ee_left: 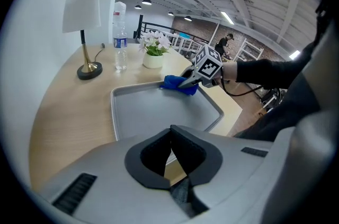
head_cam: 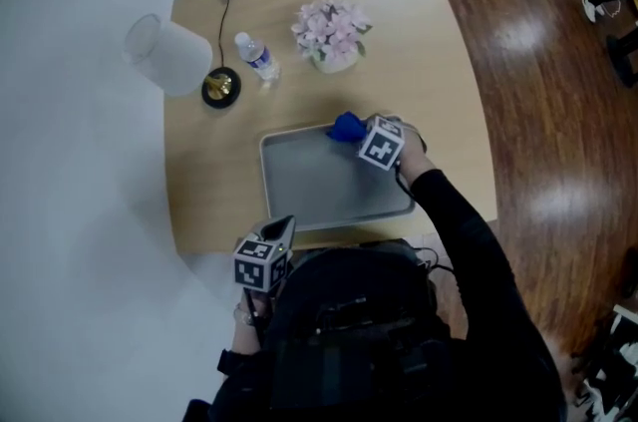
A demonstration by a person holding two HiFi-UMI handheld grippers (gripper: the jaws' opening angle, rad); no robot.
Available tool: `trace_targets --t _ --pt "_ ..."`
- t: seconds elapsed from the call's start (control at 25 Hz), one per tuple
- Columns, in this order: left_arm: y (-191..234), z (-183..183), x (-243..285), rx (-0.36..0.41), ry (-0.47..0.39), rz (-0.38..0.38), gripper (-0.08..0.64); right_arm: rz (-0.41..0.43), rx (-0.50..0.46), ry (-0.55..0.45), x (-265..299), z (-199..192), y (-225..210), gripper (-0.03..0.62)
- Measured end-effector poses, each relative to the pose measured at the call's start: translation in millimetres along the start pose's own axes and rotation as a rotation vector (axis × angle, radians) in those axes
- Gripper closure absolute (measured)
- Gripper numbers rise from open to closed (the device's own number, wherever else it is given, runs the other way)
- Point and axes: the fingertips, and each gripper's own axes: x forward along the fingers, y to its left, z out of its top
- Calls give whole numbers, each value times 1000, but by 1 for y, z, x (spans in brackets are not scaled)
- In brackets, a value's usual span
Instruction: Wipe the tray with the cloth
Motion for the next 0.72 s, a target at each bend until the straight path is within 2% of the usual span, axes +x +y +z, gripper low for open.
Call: trace_targets --t 0.16,0.36,0.56,0.72 --pt "-2 -3 1 -36 4 10 560 32 27 -24 8 -2 2 486" --pt "-9 -2 5 -27 3 9 560 34 9 -45 3 -7 15 486" --pt "-16 5 15 -6 -6 -11 560 103 -54 -34 -13 -32 72 487" --pt "-31 8 26 13 17 -36 560 180 -64 -35 -31 -57 125 487"
